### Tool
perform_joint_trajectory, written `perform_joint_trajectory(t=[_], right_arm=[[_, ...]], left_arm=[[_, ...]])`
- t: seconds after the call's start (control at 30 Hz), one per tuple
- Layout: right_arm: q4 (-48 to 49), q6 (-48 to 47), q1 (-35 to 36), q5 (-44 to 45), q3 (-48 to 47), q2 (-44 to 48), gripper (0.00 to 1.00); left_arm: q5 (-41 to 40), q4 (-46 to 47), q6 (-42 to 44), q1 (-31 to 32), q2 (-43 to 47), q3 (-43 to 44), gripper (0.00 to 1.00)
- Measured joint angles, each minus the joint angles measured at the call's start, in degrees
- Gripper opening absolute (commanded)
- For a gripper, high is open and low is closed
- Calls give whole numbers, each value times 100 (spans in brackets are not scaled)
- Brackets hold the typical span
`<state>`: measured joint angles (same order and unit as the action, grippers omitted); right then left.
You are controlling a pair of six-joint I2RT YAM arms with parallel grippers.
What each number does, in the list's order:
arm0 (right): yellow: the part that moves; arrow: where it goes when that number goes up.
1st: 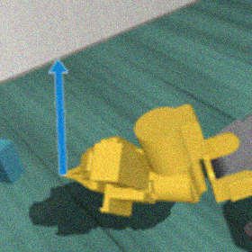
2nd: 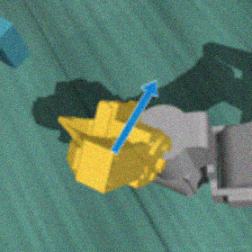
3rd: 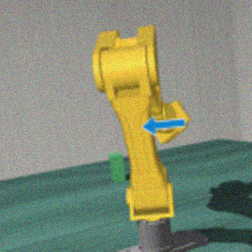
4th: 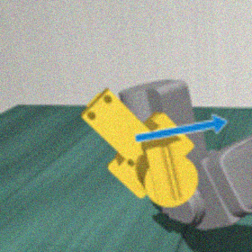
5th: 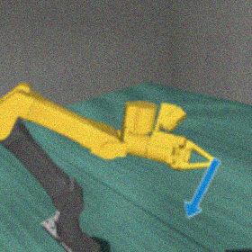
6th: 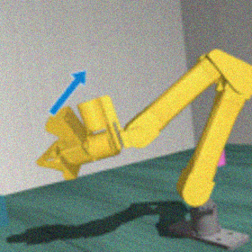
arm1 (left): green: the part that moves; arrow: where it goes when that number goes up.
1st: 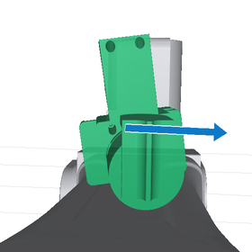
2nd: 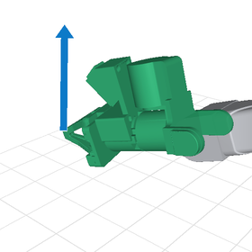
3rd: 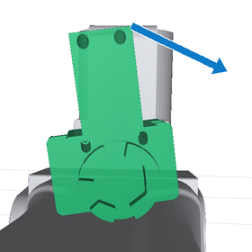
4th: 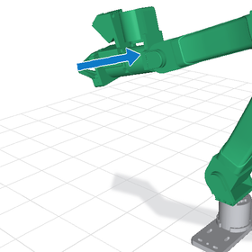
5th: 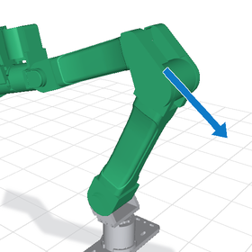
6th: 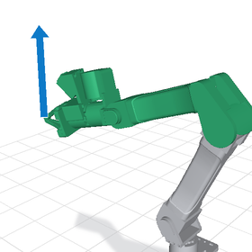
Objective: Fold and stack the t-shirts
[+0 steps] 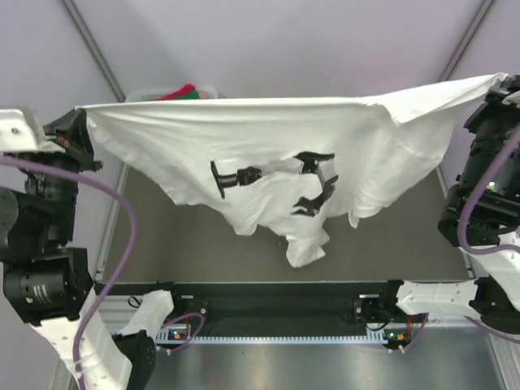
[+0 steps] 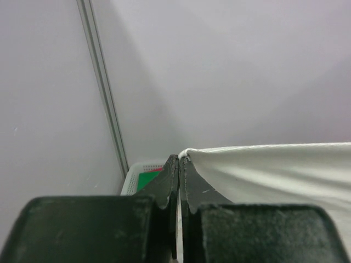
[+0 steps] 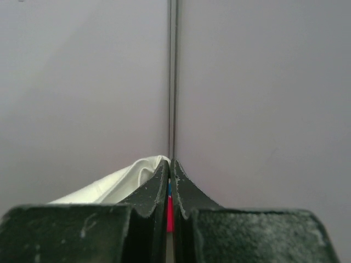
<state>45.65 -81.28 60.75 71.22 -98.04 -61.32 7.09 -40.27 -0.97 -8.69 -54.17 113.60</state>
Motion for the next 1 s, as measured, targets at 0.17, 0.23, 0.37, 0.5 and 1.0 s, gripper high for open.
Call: perform_joint_trajectory(t=[0.17,0.23,0.37,0.5,1.0], right_arm=[[380,-234,-247,105,723,-7,0],[358,-125,-535,136,1014,-42,0],[-1556,1716,-1453,-83,1543,33,0],[-3552,4024,-2732,-957,2131,162,0],[-4798,7217,-3821,-2358,3394,-1759,0]], left_arm=[[-142,216,116,0,448,-984,0],[-203,258,138,0,374,-1405,0],[-192,352,221,0,55,-2389,0],[28,352,299,13,-356,-3230,0],[-96,949,1012,11,-2006,-4618,0]])
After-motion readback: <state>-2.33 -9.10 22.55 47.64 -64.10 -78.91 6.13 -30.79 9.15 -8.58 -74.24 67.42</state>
